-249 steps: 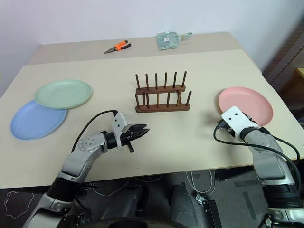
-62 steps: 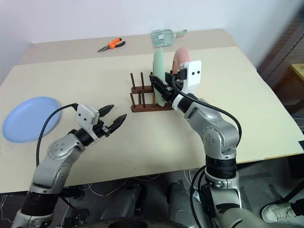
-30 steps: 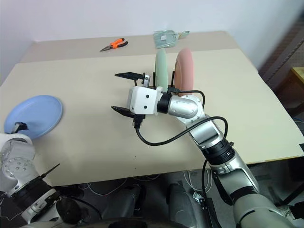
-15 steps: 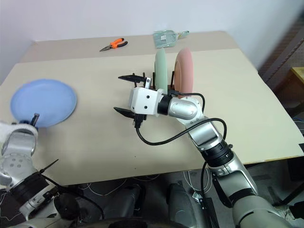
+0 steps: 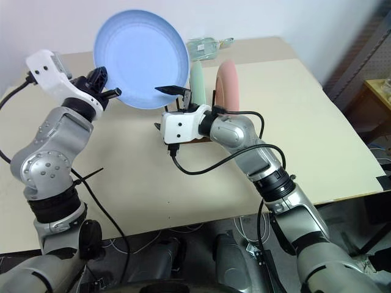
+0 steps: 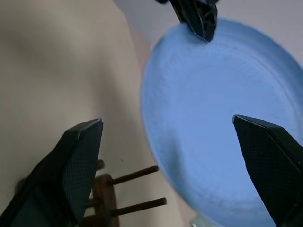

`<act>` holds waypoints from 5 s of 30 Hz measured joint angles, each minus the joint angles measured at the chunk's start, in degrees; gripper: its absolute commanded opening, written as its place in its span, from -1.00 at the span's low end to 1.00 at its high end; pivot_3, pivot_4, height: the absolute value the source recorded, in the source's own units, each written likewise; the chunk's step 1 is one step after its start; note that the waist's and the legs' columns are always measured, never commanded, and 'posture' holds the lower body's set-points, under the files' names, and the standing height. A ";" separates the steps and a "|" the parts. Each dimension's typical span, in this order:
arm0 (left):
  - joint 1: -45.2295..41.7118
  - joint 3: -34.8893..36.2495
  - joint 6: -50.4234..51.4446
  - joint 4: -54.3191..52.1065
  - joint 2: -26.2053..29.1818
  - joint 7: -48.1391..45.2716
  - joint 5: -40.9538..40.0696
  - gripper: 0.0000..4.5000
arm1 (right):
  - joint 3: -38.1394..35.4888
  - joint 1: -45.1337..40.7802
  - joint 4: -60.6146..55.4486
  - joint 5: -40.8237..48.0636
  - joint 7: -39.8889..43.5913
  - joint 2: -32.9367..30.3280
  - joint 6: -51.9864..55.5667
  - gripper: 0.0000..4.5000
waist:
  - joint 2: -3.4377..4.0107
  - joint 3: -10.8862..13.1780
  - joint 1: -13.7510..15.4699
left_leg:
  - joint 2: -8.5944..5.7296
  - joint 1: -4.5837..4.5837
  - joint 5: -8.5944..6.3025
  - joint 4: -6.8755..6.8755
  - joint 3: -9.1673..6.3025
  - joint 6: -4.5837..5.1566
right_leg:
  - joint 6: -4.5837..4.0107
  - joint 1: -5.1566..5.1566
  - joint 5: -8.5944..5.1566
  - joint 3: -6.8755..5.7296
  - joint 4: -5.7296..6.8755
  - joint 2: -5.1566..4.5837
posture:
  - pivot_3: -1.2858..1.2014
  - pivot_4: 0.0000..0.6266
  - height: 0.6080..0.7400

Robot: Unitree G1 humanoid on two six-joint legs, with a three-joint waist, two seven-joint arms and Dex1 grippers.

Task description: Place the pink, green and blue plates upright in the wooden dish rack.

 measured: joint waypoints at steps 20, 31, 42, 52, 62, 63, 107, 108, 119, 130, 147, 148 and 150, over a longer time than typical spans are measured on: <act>0.82 1.52 -0.05 -3.26 -2.53 1.05 -6.98 0.07 | 1.59 -2.26 5.33 -5.87 -1.49 2.93 -2.33 -1.00 | -0.01 0.02 0.08 | -0.01 0.00 0.00 0.03 0.00 0.00 | -0.01 0.04 0.01 0.02 -0.03 0.03 | 0.03 -0.52 1.00; 9.58 8.11 -17.21 2.60 12.30 -6.77 9.53 0.07 | -3.30 -1.22 0.83 1.17 -2.63 7.70 -1.10 -1.00 | 0.03 0.06 -0.07 | 0.09 0.02 0.02 -0.09 0.06 -0.09 | -0.10 -0.05 0.05 0.16 -0.05 0.22 | 0.03 -0.52 1.00; 37.20 -11.18 -33.22 5.00 9.80 -26.29 26.26 0.07 | -21.45 10.60 -25.39 53.75 -6.65 21.05 43.13 -1.00 | 0.23 0.10 0.12 | 0.12 0.01 -0.29 -0.15 -0.09 0.38 | -0.27 -0.01 0.11 0.16 -0.15 0.06 | 0.03 -0.52 1.00; 41.48 -16.91 -39.01 6.37 7.20 -35.00 30.06 0.07 | -23.56 11.09 -26.04 64.94 -13.71 23.36 50.12 -1.00 | 0.43 0.11 -0.06 | 0.17 0.01 -0.26 -0.32 -0.04 0.37 | -0.35 -0.11 0.09 0.12 -0.17 0.04 | 0.03 -0.52 1.00; 42.61 -17.04 -40.36 6.37 6.71 -38.08 32.25 0.07 | -25.17 8.78 -20.29 71.03 -19.05 25.93 51.84 -1.00 | 0.45 0.11 -0.11 | 0.17 0.02 -0.26 -0.32 -0.04 0.38 | -0.34 -0.12 0.09 0.07 -0.16 0.05 | 0.03 -0.52 1.00; 42.82 -17.09 -40.40 6.37 6.71 -38.45 32.31 0.07 | -25.69 8.30 -18.74 71.25 -19.86 26.01 52.24 -1.00 | 0.46 0.11 -0.11 | 0.17 0.02 -0.26 -0.32 -0.04 0.38 | -0.34 -0.12 0.09 0.07 -0.16 0.05 | 0.03 -0.52 1.00; 37.01 -26.02 -37.94 2.21 9.83 -54.51 31.52 0.09 | -18.03 21.56 -19.23 28.61 9.21 -26.06 28.67 -0.98 | 0.60 0.20 1.33 | 0.32 -0.04 -0.32 -0.04 0.27 0.49 | -0.46 0.08 -0.03 -0.08 -0.44 -0.10 | 0.03 -0.52 1.00; 37.03 -26.02 -37.67 2.21 9.83 -54.65 31.51 0.09 | -17.51 21.37 -18.24 27.68 9.13 -25.47 28.13 -0.98 | 0.59 0.21 1.40 | 0.32 -0.05 -0.32 -0.03 0.27 0.50 | -0.47 0.08 -0.03 -0.08 -0.45 -0.11 | 0.03 -0.52 1.00; 38.43 -26.05 -37.26 0.86 9.78 -53.96 32.06 0.09 | -15.76 16.99 -15.37 24.31 9.02 -18.70 23.43 -0.98 | 0.60 0.22 1.41 | 0.32 -0.06 -0.33 -0.02 0.28 0.51 | -0.45 0.08 -0.02 -0.07 -0.45 -0.10 | 0.03 -0.52 1.00; 38.89 -26.33 -37.20 0.36 9.64 -53.49 32.25 0.09 | -15.76 15.66 -15.47 23.93 10.18 -18.29 22.97 -0.98 | 0.60 0.22 1.41 | 0.32 -0.05 -0.33 -0.02 0.28 0.51 | -0.45 0.08 -0.02 -0.07 -0.45 -0.10 | 0.03 -0.52 1.00; 38.05 -27.67 -37.21 0.39 9.65 -53.39 32.40 0.09 | -17.83 12.21 -15.09 21.88 8.88 -18.76 21.04 -0.98 | 0.61 0.22 1.40 | 0.32 -0.05 -0.33 0.01 0.30 0.51 | -0.44 0.08 -0.01 -0.07 -0.44 -0.09 | 0.03 -0.52 1.00; 38.06 -27.68 -37.21 0.39 9.66 -53.39 32.44 0.09 | -19.25 11.07 -13.78 21.59 7.98 -19.17 20.30 -0.98 | 0.62 0.23 1.41 | 0.31 -0.05 -0.33 0.00 0.31 0.51 | -0.44 0.08 0.00 -0.07 -0.44 -0.09 | 0.03 -0.52 1.00; 38.08 -27.68 -37.21 0.41 9.72 -53.37 32.58 0.09 | -22.09 8.28 -10.90 20.77 5.46 -19.89 18.75 -0.98 | 0.61 0.23 1.41 | 0.31 -0.05 -0.33 0.01 0.33 0.51 | -0.44 0.08 0.00 -0.07 -0.44 -0.09 | 0.03 -0.52 1.00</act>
